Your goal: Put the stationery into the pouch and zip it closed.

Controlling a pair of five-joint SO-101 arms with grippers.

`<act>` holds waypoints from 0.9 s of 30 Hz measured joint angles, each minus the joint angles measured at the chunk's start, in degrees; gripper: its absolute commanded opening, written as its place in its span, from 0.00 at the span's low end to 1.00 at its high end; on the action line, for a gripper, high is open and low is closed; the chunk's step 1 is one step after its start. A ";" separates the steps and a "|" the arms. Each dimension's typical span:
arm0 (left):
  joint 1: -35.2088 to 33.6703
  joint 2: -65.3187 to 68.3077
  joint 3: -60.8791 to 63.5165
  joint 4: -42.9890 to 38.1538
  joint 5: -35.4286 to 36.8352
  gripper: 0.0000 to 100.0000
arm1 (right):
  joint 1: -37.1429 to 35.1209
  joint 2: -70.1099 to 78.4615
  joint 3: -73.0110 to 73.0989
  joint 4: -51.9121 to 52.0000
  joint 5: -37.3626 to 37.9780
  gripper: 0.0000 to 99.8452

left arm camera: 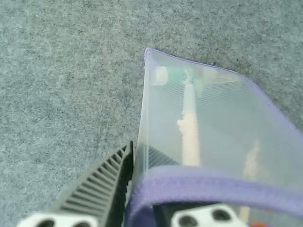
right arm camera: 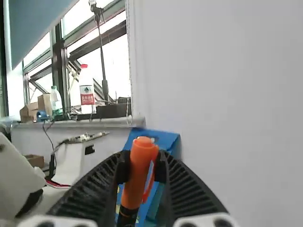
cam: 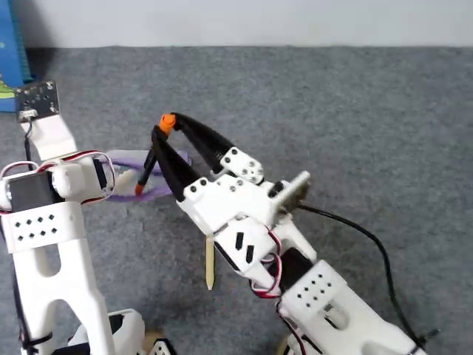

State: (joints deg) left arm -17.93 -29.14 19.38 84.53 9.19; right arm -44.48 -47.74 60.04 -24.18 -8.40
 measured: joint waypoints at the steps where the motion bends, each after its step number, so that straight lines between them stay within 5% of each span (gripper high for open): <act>1: 0.00 0.09 0.00 0.00 0.00 0.01 | 0.18 1.05 0.79 -0.26 0.00 0.09; 5: 0.18 0.09 0.00 0.00 0.00 0.01 | -0.18 1.85 2.55 -0.35 0.00 0.26; 13: 0.18 0.09 0.00 0.00 0.00 0.01 | 0.09 -0.70 2.64 7.30 2.73 0.16; 27: -0.09 0.09 0.00 0.00 0.00 0.01 | 10.02 -18.20 -0.35 55.38 -14.51 0.12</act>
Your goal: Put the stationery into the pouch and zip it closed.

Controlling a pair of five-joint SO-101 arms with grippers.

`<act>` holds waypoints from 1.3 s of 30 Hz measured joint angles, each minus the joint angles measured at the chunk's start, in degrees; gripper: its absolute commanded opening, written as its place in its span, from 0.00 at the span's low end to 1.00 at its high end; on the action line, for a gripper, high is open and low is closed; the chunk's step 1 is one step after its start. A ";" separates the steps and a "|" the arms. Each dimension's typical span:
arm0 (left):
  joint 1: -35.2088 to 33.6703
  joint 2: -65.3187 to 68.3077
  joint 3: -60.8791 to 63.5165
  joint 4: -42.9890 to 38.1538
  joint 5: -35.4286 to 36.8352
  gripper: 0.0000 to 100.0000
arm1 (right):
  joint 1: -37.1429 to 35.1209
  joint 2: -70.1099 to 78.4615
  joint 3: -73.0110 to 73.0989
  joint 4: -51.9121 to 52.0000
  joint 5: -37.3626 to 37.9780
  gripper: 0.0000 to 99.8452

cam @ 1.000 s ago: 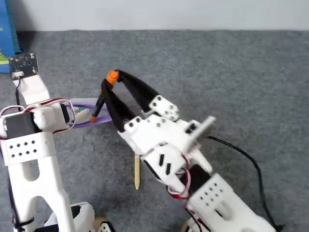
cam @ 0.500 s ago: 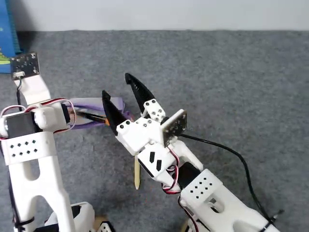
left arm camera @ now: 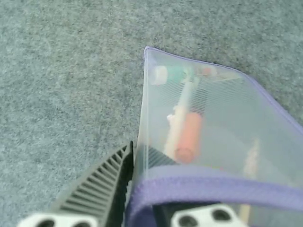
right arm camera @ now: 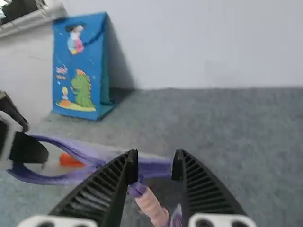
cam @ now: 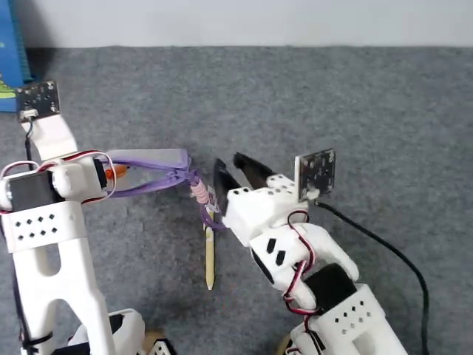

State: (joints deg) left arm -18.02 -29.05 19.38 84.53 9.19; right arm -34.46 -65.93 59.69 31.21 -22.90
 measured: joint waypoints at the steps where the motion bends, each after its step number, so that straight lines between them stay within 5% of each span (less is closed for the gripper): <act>1: -0.26 0.00 0.00 0.00 0.00 0.01 | 0.35 1.23 -0.26 1.85 -0.70 0.12; 20: -9.05 -10.20 -1.05 0.35 0.00 0.01 | -1.76 51.16 -14.24 5.36 -6.42 0.12; 39: -8.97 -11.52 0.70 0.35 0.00 0.01 | -4.48 66.55 -18.46 -5.45 -6.07 0.12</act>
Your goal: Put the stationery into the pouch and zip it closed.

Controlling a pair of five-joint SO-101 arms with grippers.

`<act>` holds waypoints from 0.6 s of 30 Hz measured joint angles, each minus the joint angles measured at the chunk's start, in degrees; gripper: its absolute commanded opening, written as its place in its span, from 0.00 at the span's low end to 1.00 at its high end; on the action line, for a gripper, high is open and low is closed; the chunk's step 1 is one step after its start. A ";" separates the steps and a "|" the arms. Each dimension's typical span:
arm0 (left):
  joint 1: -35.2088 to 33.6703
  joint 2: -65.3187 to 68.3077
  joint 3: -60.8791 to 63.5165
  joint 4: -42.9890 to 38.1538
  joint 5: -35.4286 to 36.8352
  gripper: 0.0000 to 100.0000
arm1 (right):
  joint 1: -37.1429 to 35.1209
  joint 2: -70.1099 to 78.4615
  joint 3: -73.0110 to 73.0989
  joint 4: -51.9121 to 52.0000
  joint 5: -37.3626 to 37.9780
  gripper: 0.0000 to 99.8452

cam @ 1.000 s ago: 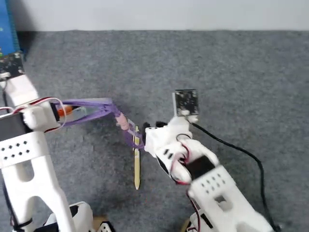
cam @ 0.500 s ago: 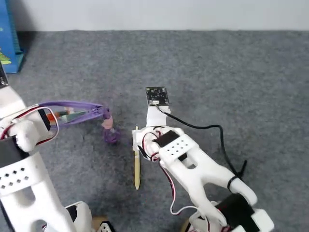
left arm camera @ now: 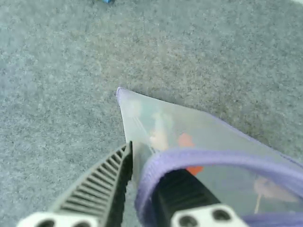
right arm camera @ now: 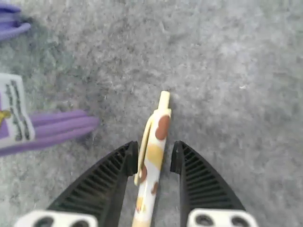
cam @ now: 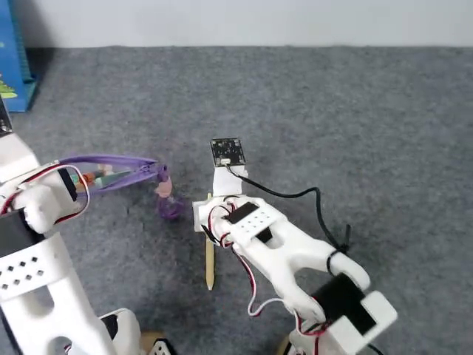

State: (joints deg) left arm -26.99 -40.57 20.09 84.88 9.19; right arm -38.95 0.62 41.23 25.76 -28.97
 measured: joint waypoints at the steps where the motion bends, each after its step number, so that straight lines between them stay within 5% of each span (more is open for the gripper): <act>1: 0.00 0.00 0.09 0.00 0.00 0.01 | 0.00 1.23 -0.97 -0.09 0.00 0.12; 7: 0.00 0.00 0.09 0.00 0.00 0.01 | 0.18 8.26 -7.91 4.48 0.09 0.00; 18: 0.09 -0.70 0.97 0.00 0.00 0.01 | 0.26 7.74 -13.63 18.46 0.09 0.01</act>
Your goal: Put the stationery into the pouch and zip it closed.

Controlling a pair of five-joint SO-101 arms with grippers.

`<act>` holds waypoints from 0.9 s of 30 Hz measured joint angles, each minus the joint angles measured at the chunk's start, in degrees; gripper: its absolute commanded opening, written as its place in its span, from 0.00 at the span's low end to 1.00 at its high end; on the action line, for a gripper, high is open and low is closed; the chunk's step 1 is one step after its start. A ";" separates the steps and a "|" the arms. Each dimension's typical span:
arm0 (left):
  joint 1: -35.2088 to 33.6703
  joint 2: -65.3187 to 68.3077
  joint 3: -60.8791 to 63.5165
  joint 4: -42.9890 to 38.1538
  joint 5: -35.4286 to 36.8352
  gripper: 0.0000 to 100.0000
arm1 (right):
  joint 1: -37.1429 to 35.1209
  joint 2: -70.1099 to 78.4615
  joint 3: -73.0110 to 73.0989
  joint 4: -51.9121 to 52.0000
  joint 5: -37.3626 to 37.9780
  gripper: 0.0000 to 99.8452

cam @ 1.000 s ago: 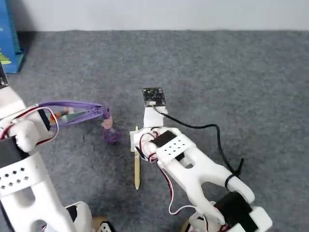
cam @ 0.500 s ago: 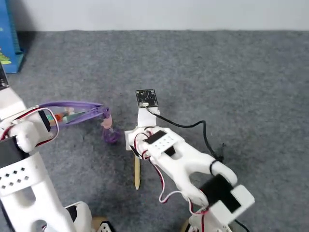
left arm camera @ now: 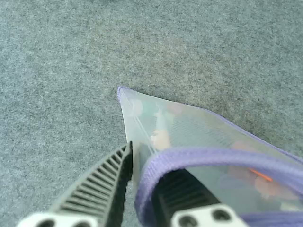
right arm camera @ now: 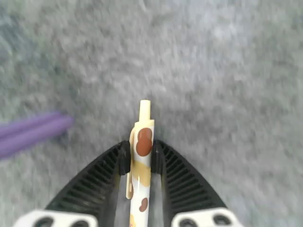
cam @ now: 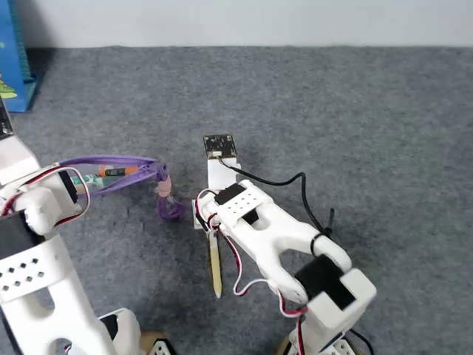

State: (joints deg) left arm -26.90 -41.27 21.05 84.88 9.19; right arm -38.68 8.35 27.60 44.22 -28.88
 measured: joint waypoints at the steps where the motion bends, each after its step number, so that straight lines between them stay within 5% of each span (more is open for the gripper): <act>1: 0.44 0.00 0.00 0.00 0.00 0.01 | -0.09 -1.58 0.18 1.23 0.00 0.01; 16: 10.81 -0.35 0.00 0.09 0.00 0.01 | 6.59 -44.75 19.43 4.31 3.60 0.01; 27: 13.27 -0.35 0.79 0.53 0.26 0.01 | 3.78 -77.01 23.21 0.97 5.27 0.01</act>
State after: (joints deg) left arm -13.63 -41.63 21.85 85.41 9.45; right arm -34.90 -68.66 50.81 45.19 -23.60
